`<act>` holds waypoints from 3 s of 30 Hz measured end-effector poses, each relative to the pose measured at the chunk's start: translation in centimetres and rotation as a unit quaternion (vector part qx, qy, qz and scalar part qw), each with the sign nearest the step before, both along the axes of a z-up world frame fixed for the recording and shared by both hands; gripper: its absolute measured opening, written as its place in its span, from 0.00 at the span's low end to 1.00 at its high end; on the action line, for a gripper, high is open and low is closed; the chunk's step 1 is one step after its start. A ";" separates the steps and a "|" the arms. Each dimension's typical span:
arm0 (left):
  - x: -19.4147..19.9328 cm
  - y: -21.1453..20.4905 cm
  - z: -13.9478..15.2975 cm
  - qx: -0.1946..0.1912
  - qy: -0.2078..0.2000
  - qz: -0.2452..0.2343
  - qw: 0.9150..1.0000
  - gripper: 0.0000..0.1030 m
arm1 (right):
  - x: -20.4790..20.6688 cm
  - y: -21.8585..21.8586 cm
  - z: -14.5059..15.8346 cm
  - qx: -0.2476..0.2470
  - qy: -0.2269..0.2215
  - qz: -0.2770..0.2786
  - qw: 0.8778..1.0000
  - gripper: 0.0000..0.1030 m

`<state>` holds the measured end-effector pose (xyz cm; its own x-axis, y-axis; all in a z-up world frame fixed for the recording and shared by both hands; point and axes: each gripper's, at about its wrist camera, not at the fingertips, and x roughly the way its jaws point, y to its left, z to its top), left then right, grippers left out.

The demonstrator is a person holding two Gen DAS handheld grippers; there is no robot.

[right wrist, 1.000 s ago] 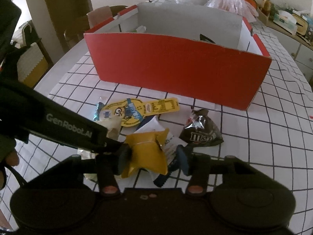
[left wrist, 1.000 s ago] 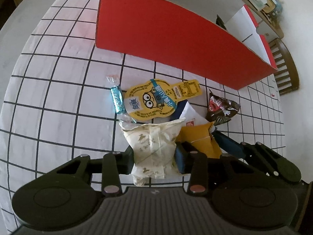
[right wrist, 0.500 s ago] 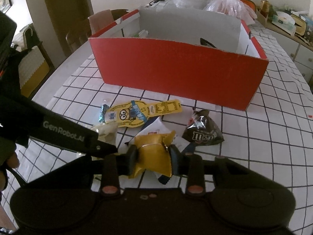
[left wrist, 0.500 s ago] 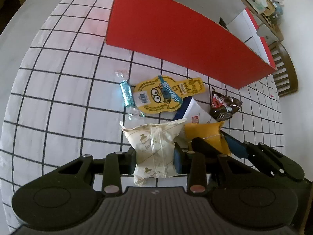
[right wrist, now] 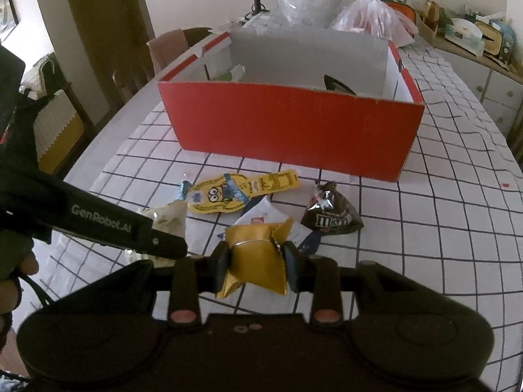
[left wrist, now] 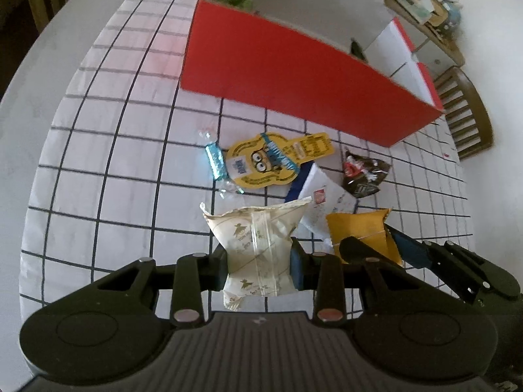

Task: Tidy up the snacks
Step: 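Carry the pastry bag and yellow packet up and into the red box, then open both grippers to release the packets inside the box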

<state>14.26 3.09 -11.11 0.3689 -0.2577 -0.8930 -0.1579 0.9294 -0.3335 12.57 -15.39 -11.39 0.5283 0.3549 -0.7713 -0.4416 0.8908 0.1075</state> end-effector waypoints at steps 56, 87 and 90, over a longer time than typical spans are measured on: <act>17.8 0.6 10.3 0.161 -0.085 -0.015 0.983 0.34 | 18.9 -0.4 6.4 0.012 -0.059 -0.061 0.996 0.32; 23.3 -2.2 4.3 0.178 -0.006 -0.060 0.982 0.35 | 23.1 0.0 2.2 0.008 0.018 -0.049 0.999 0.37; 22.9 -2.1 4.9 0.172 -0.014 -0.059 0.983 0.43 | 22.6 -0.1 2.7 0.012 0.013 -0.047 0.999 0.42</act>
